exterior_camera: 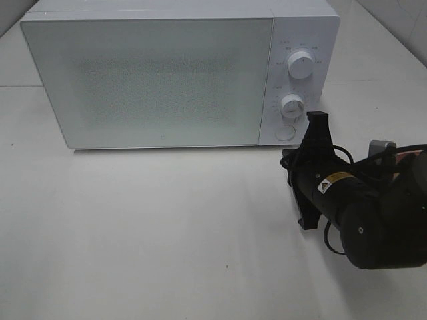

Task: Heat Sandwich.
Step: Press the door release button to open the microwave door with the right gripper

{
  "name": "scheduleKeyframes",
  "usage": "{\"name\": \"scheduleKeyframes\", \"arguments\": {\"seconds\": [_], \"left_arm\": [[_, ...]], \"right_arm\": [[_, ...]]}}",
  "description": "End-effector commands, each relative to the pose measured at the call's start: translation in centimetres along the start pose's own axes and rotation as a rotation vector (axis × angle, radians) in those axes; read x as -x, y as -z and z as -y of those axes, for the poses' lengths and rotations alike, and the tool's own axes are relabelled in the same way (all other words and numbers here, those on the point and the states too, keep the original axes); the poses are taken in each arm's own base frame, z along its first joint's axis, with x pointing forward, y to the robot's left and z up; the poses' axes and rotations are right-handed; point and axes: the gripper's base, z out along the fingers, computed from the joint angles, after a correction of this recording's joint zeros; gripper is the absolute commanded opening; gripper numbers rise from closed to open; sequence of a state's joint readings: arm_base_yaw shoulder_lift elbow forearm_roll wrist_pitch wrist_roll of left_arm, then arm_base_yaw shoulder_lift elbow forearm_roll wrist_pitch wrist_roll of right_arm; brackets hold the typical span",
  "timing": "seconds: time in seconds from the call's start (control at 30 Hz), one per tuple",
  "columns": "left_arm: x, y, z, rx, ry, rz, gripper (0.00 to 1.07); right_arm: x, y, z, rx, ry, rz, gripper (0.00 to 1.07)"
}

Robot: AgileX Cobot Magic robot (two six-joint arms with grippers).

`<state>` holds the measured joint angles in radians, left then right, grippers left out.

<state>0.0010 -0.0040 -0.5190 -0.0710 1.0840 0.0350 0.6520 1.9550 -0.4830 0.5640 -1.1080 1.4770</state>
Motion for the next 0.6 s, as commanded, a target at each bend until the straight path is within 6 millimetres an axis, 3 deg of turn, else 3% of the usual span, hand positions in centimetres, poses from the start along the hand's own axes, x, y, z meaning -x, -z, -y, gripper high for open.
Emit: {"name": "scheduleKeyframes", "arguments": {"seconds": [0.03, 0.6], "left_arm": [[0.0, 0.2, 0.0, -0.006, -0.002, 0.028, 1.0], [0.0, 0.2, 0.0, -0.006, -0.002, 0.028, 1.0]], "right_arm": [[0.0, -1.6, -0.4, -0.008, 0.009, -0.025, 0.0], [1.7, -5.9, -2.4, -0.063, 0.019, 0.014, 0.0]]}}
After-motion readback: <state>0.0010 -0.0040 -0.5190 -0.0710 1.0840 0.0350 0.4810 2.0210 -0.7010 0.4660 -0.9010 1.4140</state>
